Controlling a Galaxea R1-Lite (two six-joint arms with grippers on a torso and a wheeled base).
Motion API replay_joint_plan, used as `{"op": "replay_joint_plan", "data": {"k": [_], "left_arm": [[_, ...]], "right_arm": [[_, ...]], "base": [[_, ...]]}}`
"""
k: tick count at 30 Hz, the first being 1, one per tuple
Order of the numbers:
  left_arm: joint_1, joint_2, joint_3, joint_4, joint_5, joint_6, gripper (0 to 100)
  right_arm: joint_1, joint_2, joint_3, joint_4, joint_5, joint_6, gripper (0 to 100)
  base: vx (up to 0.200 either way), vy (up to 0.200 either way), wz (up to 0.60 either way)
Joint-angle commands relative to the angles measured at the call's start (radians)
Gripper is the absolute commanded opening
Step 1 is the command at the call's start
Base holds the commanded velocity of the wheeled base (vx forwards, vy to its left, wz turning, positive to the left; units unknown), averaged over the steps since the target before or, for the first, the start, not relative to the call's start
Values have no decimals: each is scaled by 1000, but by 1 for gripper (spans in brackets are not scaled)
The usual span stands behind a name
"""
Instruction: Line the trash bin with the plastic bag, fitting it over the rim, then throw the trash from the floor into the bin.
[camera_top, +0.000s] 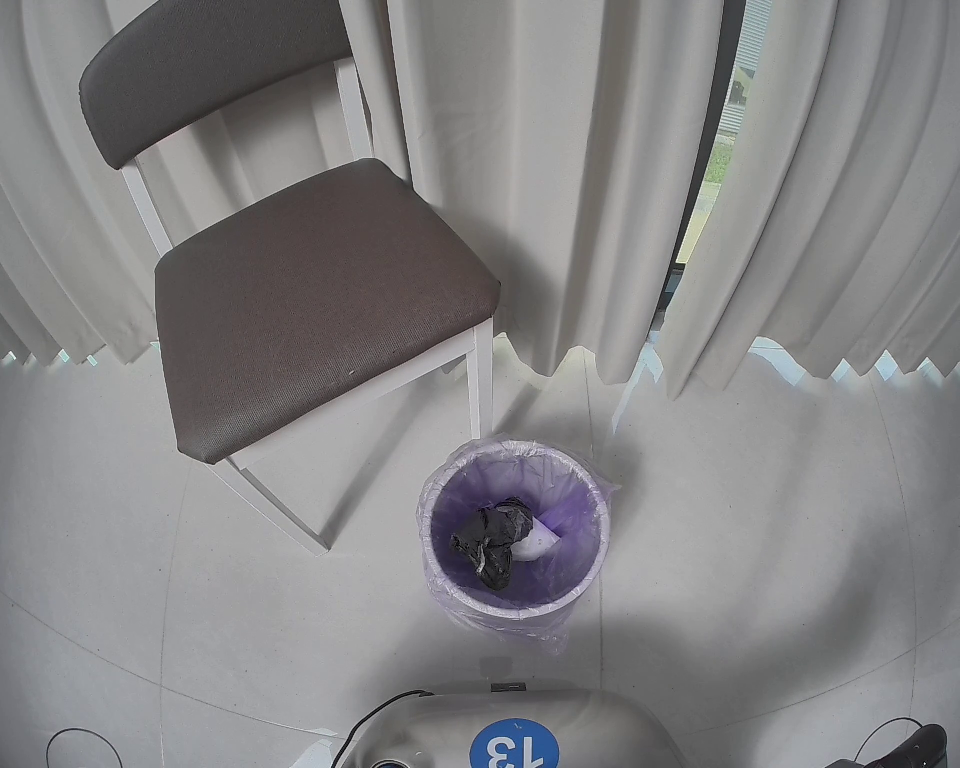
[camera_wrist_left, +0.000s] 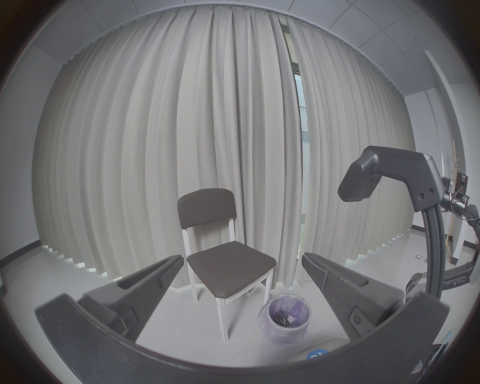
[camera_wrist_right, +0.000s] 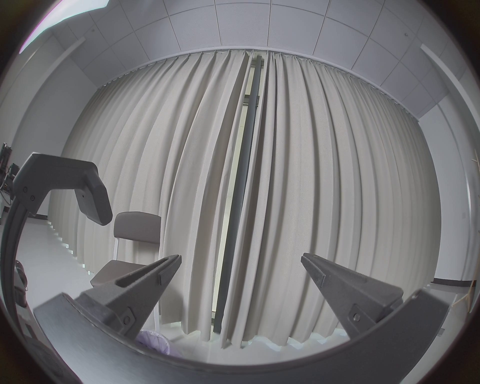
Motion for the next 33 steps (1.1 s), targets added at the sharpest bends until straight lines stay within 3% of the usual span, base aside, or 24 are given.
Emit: {"op": "replay_joint_plan", "data": {"k": [1, 7, 8, 9, 10, 14, 21, 26, 33], "left_arm": [[0, -11, 13, -12, 3, 3, 100], [0, -11, 131, -124, 31, 7, 100], [0, -12, 220, -210, 78, 4, 100], [0, -12, 220, -210, 78, 4, 100], [0, -12, 329, -323, 107, 7, 100], [0, -12, 499, -526, 117, 13, 100], [0, -12, 644, -596, 144, 4, 100], [0, -12, 716, -612, 143, -8, 100], [0, -12, 894, -757, 146, -37, 100]], "right_arm": [[0, -7, 3, -19, 0, -3, 100], [0, -7, 8, -60, 0, -7, 100], [0, -7, 25, -67, 2, -11, 100], [0, -7, 25, -67, 2, -11, 100], [0, -8, 54, -88, 3, -11, 100], [0, -8, 183, -188, 6, -4, 100], [2, 2, 451, -407, 9, -7, 100], [2, 1, 554, -445, 49, -6, 100], [2, -8, 660, -472, 54, -4, 100]], "base": [[0, 0, 0], [0, 0, 0], [0, 0, 0], [0, 0, 0], [0, 0, 0], [0, 0, 0], [0, 0, 0], [0, 0, 0], [0, 0, 0]]}}
